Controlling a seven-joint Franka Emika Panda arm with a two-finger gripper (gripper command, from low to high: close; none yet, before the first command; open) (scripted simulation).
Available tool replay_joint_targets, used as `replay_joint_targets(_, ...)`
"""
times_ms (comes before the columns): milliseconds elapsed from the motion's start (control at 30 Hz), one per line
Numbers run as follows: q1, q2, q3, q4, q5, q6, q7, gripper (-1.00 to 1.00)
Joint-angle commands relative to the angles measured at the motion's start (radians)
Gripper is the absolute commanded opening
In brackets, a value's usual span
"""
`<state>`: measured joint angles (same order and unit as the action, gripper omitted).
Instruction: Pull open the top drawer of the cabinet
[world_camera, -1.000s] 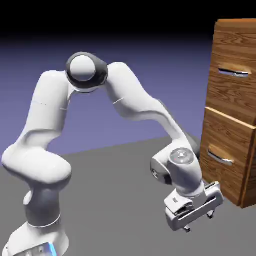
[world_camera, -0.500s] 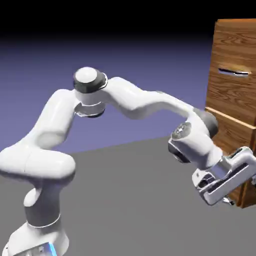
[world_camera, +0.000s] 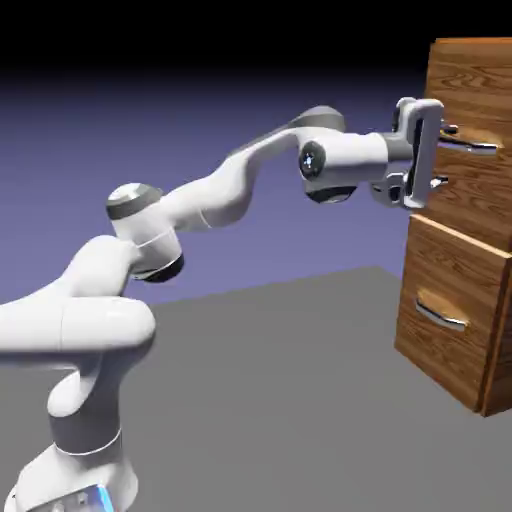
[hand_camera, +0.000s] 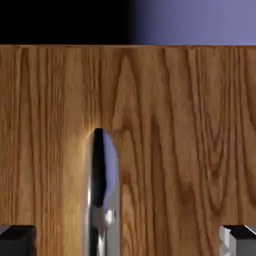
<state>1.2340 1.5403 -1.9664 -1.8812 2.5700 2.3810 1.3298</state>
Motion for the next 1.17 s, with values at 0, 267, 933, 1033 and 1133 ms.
replay_joint_targets(0,-0.025,-0.003,0.005,0.036,0.002,0.012,0.008,0.00)
replay_joint_targets(267,-0.063,-0.006,0.012,0.092,0.007,0.029,0.019,-1.00)
replay_joint_targets(933,0.476,0.101,-0.162,-0.623,-0.162,-0.157,-0.059,-1.00)
replay_joint_targets(1033,0.510,0.114,-0.179,-0.659,-0.186,-0.161,-0.056,1.00)
replay_joint_targets(1133,0.598,0.147,-0.223,-0.753,-0.246,-0.170,-0.049,1.00)
